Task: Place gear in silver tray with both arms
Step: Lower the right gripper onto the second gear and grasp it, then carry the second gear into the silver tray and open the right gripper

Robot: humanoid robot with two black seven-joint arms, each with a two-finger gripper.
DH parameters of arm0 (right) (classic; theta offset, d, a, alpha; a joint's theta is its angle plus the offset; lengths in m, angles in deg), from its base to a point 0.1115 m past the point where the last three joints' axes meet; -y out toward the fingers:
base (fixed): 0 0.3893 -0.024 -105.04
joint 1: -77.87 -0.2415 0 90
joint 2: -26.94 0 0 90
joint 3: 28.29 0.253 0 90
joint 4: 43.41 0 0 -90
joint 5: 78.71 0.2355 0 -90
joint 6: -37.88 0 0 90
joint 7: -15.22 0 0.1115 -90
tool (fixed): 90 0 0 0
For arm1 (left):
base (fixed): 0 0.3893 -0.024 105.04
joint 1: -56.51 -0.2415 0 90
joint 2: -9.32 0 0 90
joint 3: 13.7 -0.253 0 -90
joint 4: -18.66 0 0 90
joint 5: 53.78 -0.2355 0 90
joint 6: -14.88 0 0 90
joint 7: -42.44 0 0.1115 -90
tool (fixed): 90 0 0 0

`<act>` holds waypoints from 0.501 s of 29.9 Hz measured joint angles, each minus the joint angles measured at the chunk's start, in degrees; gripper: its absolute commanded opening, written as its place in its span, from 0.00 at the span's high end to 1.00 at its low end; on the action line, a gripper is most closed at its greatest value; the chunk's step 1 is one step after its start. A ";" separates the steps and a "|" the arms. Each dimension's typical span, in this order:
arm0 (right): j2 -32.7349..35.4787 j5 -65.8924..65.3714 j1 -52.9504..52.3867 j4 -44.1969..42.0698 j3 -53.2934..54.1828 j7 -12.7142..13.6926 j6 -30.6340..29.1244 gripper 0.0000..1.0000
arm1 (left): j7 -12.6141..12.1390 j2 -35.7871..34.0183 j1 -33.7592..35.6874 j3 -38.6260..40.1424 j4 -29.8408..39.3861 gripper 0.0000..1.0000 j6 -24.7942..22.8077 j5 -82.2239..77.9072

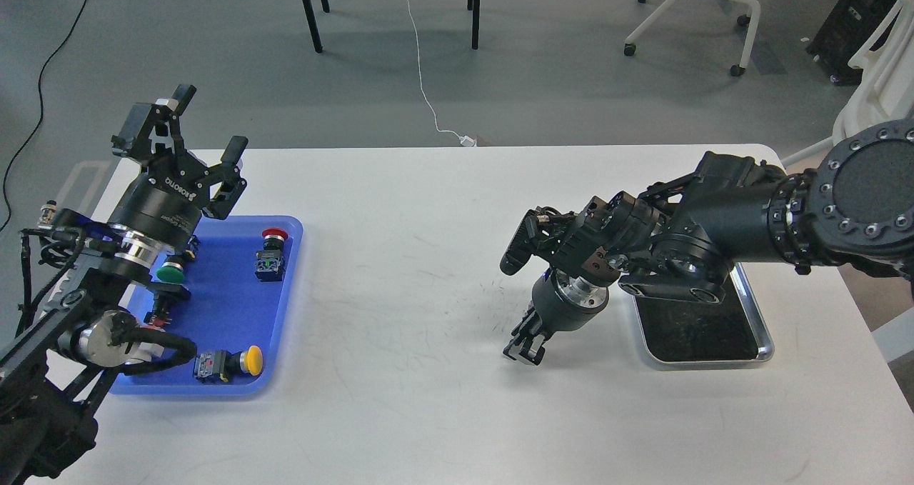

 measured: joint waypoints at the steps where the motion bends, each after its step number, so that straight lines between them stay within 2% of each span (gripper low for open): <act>1: -0.01 0.00 -0.10 0.00 0.00 0.01 0.00 0.87 | -0.01 -0.02 0.00 0.04 0.00 0.02 -0.02 0.01; 9: 1.37 0.18 -2.47 0.31 0.68 -0.01 0.13 0.87 | -0.04 0.09 0.00 -0.02 0.00 0.02 -0.15 0.01; 15: 11.06 -0.12 -7.99 5.34 2.06 -0.01 0.40 0.86 | -0.03 0.23 0.00 -0.55 0.00 0.02 -0.42 -0.14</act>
